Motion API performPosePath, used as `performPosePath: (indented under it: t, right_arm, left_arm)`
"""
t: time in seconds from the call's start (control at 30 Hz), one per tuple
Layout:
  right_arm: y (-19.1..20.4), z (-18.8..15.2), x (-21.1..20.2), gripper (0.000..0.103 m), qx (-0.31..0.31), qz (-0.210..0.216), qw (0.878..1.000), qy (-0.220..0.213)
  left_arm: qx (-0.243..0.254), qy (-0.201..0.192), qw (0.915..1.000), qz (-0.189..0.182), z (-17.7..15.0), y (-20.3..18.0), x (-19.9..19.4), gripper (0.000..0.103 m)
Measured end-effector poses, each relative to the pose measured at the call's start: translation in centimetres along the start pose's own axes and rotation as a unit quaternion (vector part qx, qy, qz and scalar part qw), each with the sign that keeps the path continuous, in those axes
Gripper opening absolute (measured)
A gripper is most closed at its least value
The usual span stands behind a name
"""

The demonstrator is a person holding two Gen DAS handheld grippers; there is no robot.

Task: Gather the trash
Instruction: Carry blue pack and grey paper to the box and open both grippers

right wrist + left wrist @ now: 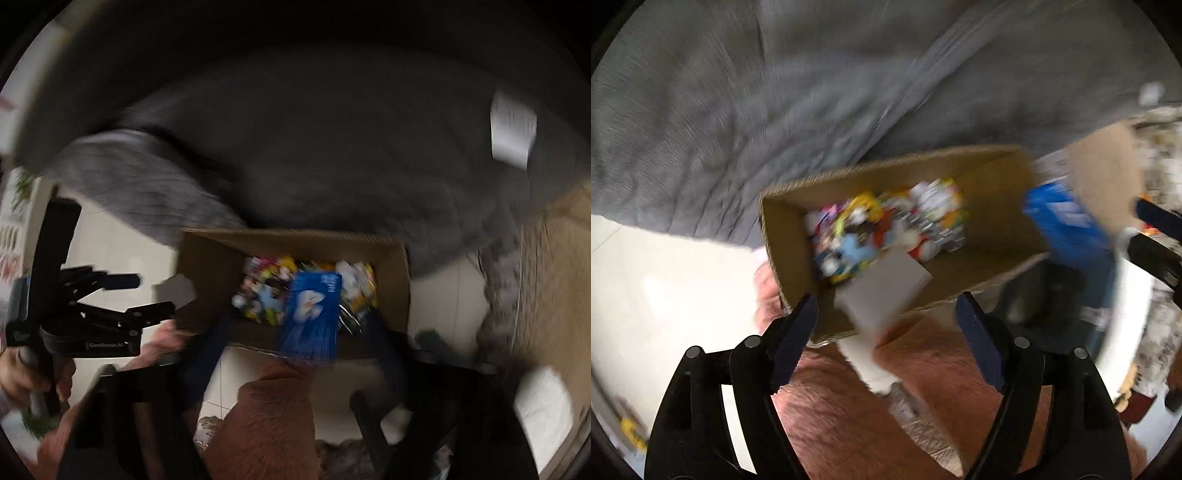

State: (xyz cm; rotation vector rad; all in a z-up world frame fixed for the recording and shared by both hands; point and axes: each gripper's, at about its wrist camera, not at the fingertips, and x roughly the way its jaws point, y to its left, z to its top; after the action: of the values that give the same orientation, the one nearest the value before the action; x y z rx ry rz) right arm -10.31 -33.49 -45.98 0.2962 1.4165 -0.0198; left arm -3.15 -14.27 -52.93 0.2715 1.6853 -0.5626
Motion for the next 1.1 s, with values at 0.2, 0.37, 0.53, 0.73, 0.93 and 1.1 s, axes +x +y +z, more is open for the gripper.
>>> performPosePath:
  t: [0.2,0.37,0.53,0.73,0.93,1.1]
  right_arm:
    - [-2.0,0.2,2.0,0.077,0.055,-0.003,0.998,0.023]
    - [-0.3,2.0,-0.3,0.079,0.041,0.000,0.999,0.011]
    - [2.2,4.4,-7.1,0.082,0.033,0.021,0.998,-0.041]
    - [5.3,7.6,-17.6,0.091,0.029,0.063,0.987,-0.145]
    - [8.3,11.5,-21.2,0.091,0.077,0.103,0.975,-0.181]
    - [11.5,14.3,-20.4,0.091,0.122,0.088,0.970,-0.190]
  left_arm:
    - [-0.017,0.051,0.9979,0.037,1.0,0.5,3.1,0.076]
    - [-0.001,0.035,0.9989,0.033,0.6,-0.3,0.0,0.076]
    - [0.012,-0.012,0.9998,0.013,0.1,-0.8,-8.1,0.076]
    - [0.079,-0.129,0.9873,-0.049,0.7,-0.3,-24.6,0.085]
    - [0.094,-0.250,0.9629,0.038,10.0,6.3,-33.9,0.091]
    - [0.053,-0.275,0.9570,0.077,23.3,15.7,-36.1,0.091]
